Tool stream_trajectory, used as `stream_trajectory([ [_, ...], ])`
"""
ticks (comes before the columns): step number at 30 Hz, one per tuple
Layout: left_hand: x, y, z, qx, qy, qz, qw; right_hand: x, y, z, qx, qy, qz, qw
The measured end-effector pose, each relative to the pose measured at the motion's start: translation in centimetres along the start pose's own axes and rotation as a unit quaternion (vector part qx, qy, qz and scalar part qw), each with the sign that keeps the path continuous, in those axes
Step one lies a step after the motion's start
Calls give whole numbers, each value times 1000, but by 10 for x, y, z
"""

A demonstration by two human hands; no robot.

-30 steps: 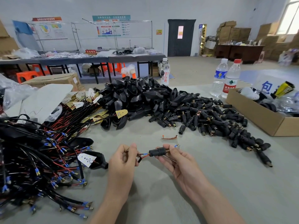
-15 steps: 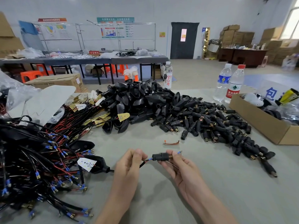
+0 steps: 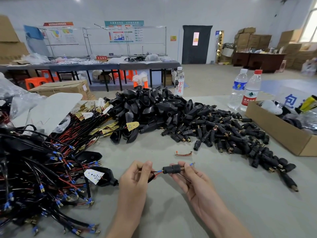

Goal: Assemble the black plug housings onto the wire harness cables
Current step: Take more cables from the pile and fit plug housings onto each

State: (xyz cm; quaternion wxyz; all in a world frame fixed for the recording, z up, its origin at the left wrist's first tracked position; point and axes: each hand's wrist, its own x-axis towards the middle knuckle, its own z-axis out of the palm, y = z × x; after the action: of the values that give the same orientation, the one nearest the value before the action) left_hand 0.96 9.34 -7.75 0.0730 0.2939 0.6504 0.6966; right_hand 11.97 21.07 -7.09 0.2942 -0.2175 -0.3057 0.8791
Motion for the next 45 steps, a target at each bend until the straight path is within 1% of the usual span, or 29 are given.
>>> stream_trajectory([
  [5, -1, -3, -2, 20, -18, 12, 1000, 0, -1, -2, 0, 11, -1, 1000],
  [10, -2, -5, 1, 35, -35, 17, 999, 1, -1, -4, -4, 32, -23, 999],
  [16, -2, -8, 2, 58, -43, 26, 997, 3, 0, -4, -21, 33, -32, 999],
  [21, -3, -10, 1, 86, -69, 40, 993, 4, 1, -8, -36, 43, -35, 998],
  [27, -3, -13, 2, 148, -40, 94, 984, 3, 1, -8, -34, 45, -39, 998],
  [31, -3, -14, 1, 194, -61, 119, 972, 4, -1, -8, -26, 51, -33, 998],
  [35, -3, -14, 0, 210, -75, 144, 964, 4, -2, -7, -21, 56, -27, 998],
  [40, -2, -14, 1, 200, -64, 142, 967, 4, -1, -6, -16, 56, -28, 998],
  [45, -1, -20, -1, 183, -47, 107, 976, 3, 2, -3, -18, 23, -22, 999],
])
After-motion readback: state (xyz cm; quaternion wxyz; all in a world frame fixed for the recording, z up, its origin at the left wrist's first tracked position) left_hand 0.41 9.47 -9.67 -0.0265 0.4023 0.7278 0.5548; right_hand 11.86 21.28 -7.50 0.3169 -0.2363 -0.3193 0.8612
